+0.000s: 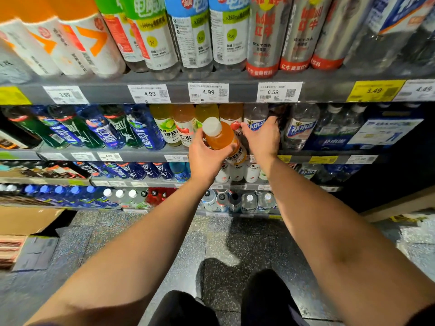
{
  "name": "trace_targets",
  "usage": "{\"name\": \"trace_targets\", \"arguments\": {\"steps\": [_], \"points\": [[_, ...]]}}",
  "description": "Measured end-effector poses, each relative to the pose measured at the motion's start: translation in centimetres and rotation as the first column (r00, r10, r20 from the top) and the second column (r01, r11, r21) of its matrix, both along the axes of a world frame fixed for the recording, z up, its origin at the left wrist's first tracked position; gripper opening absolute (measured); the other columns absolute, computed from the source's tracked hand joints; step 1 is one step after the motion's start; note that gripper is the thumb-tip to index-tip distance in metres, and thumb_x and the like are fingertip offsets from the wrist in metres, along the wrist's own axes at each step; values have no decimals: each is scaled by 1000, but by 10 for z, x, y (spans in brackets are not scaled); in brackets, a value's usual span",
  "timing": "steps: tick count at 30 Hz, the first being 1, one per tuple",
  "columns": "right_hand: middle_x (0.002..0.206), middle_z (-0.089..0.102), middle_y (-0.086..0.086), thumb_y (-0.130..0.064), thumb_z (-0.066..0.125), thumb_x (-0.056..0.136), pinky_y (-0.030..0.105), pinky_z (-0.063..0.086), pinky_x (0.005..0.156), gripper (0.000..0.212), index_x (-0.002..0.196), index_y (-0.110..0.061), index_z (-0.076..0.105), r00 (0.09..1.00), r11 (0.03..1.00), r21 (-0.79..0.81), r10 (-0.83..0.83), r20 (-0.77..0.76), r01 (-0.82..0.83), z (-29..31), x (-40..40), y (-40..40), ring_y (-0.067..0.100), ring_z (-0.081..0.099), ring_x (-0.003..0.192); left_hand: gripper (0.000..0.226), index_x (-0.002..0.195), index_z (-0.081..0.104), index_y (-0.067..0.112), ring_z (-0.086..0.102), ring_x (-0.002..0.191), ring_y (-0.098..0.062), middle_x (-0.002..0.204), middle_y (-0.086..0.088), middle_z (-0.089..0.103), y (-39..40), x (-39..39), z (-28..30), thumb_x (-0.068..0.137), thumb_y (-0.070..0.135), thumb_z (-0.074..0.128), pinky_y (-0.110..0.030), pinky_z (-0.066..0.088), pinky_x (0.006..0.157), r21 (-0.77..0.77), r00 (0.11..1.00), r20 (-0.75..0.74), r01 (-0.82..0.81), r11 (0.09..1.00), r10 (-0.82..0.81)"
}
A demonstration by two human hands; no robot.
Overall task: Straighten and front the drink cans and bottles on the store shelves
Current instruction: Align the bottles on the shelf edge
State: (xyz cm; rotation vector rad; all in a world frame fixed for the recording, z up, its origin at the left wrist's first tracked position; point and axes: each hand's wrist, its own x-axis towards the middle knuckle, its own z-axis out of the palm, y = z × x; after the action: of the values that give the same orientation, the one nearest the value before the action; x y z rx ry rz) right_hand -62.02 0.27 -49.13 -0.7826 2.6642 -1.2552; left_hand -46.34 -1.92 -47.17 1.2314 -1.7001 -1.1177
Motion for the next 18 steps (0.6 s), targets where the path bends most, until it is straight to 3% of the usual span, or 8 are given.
{"name": "trace_targets", "arguments": {"steps": [4, 8, 12, 18], "points": [[116, 59, 14, -45, 77, 71, 38, 56, 77, 66, 116, -4, 50, 997, 992, -107, -68, 21, 70, -1, 0, 12, 31, 62, 101, 75, 121, 56, 25, 63, 103, -11, 112, 7, 66, 5, -5, -2, 57, 46, 89, -39, 55, 93, 19, 1000, 10, 5, 1000, -6], [124, 49, 13, -39, 82, 67, 23, 45, 76, 70, 119, -1, 53, 992, 990, -117, -90, -89, 79, 0, -10, 31, 25, 56, 102, 72, 124, 57, 19, 62, 99, -11, 109, 7, 66, 14, -18, 2, 63, 40, 90, -33, 53, 90, 14, 999, 31, -20, 1000, 20], [121, 52, 13, -39, 78, 69, 29, 45, 70, 69, 120, -4, 49, 976, 991, -41, -131, -172, 126, 6, -14, 41, 28, 56, 104, 74, 123, 57, 19, 66, 99, -15, 110, 3, 69, 22, -38, 4, 60, 45, 86, -38, 55, 91, 40, 998, 37, -55, 998, 54], [118, 53, 16, -32, 80, 67, 39, 50, 78, 68, 120, -2, 51, 958, 985, -110, -159, -239, 136, 4, -16, 47, 34, 56, 107, 82, 131, 56, 19, 62, 112, -19, 120, 0, 67, 26, -71, 6, 59, 48, 83, -40, 51, 97, 16, 990, 42, -137, 990, 136]]}}
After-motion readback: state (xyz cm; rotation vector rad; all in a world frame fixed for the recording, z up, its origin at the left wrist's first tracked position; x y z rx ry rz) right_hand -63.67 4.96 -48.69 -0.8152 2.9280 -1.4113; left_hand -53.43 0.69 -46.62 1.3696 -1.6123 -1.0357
